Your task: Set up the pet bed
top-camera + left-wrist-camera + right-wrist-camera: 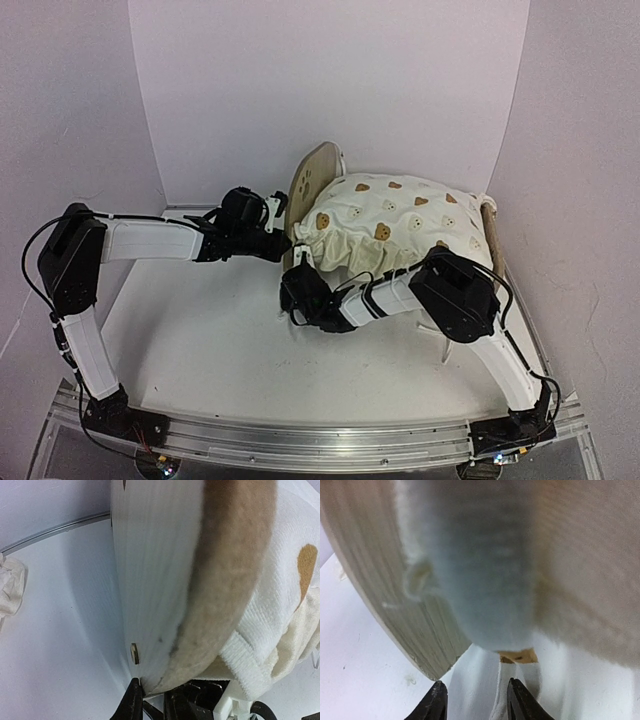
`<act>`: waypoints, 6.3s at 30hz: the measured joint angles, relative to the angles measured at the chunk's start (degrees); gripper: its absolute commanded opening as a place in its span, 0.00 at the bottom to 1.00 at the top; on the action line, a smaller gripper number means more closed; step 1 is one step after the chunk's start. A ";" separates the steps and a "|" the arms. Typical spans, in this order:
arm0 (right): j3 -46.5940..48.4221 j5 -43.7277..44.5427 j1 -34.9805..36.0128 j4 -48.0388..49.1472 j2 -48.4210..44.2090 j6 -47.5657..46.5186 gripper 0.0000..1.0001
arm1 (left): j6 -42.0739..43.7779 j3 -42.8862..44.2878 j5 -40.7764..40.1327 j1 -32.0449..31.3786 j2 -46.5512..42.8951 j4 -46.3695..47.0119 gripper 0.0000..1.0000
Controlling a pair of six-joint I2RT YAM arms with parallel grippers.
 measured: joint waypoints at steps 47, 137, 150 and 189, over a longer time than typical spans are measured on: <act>-8.20 -20.65 -3.32 -7.85 -12.50 1.84 0.29 | -0.04 -1.92 0.02 -0.83 -0.70 1.07 0.00; -8.70 -14.58 -1.64 -12.44 -12.24 -7.32 0.50 | -0.70 -1.29 3.39 -1.07 -4.44 0.24 0.00; -2.08 -5.79 -1.40 -16.61 -6.34 -3.39 0.44 | -0.72 -1.18 3.91 -0.96 -4.46 -0.04 0.00; -8.35 -6.05 -3.65 4.42 -7.61 -12.74 0.50 | -0.26 2.25 4.79 -0.79 -4.46 0.76 0.00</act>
